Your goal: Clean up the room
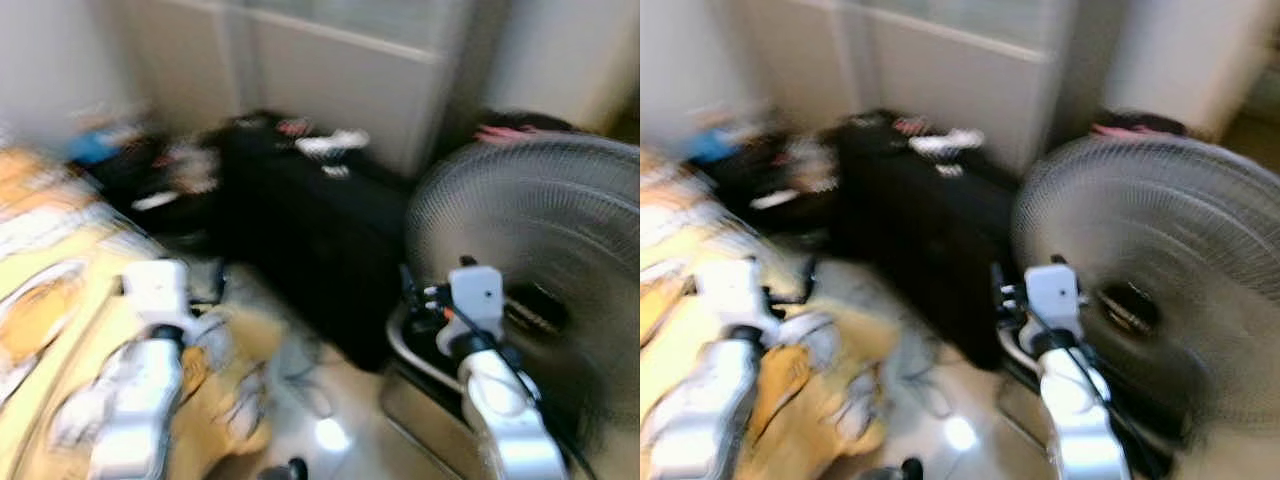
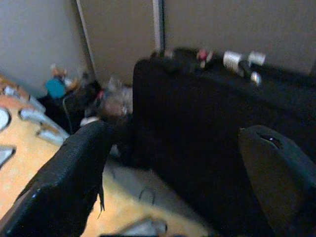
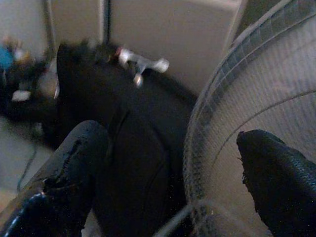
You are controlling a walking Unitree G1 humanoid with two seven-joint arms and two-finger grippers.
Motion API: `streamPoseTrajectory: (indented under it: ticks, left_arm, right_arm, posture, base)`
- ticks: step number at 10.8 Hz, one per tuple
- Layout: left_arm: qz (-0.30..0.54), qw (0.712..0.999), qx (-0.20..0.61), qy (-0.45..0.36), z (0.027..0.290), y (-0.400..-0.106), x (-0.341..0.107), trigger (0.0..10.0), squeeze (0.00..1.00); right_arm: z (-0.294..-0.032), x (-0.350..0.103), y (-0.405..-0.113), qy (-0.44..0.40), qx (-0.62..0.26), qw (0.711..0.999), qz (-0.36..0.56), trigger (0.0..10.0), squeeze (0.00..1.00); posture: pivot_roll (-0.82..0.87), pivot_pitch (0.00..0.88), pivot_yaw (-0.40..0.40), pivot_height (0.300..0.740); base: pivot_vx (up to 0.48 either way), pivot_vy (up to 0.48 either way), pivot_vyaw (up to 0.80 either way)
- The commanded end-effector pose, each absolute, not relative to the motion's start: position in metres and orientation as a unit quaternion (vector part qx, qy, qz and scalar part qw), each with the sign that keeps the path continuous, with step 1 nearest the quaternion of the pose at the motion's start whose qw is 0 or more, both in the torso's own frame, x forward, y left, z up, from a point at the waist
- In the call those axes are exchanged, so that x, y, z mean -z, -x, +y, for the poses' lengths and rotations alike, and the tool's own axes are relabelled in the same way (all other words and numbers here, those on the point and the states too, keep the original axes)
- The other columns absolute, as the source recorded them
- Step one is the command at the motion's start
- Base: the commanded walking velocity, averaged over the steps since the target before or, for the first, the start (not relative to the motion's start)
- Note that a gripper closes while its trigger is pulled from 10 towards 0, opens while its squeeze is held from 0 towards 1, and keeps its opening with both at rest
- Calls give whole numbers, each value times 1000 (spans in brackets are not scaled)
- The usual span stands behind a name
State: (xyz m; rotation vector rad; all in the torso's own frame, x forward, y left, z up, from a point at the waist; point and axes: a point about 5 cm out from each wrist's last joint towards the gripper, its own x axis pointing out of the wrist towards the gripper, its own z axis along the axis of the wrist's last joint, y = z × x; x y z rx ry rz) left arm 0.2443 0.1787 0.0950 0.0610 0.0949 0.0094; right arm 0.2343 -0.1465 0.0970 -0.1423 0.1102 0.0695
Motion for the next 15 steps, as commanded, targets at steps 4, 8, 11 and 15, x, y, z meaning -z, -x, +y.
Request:
streamPoseTrajectory:
  ticks: [4, 8, 11, 15]
  left_arm:
    - [75, 996, 36, -20, 151, -247, -88, 10000, 0]
    - [87, 994, 39, -43, 156, -253, -90, 10000, 0]
    - [85, 994, 34, -58, 160, -266, -91, 10000, 0]
    - [67, 997, 23, -42, 158, -278, -100, 10000, 0]
  right_arm:
    - [-176, -96, -230, 57, 23, 994, 94, 10000, 1000]
    - [-179, -85, -238, 27, 58, 990, 125, 10000, 1000]
    - [-167, -92, -254, 50, 40, 993, 96, 10000, 0]
    - [-159, -101, -261, 34, 6, 997, 70, 10000, 0]
  posture:
    - [-131, 0, 12, 740]
    - [-130, 0, 28, 740]
    - [-120, 0, 34, 740]
    - [-108, 0, 9, 740]
  base:
    - [0, 0, 800]
    - [0, 157, 400]
    - [0, 384, 0]
    - [0, 424, 400]
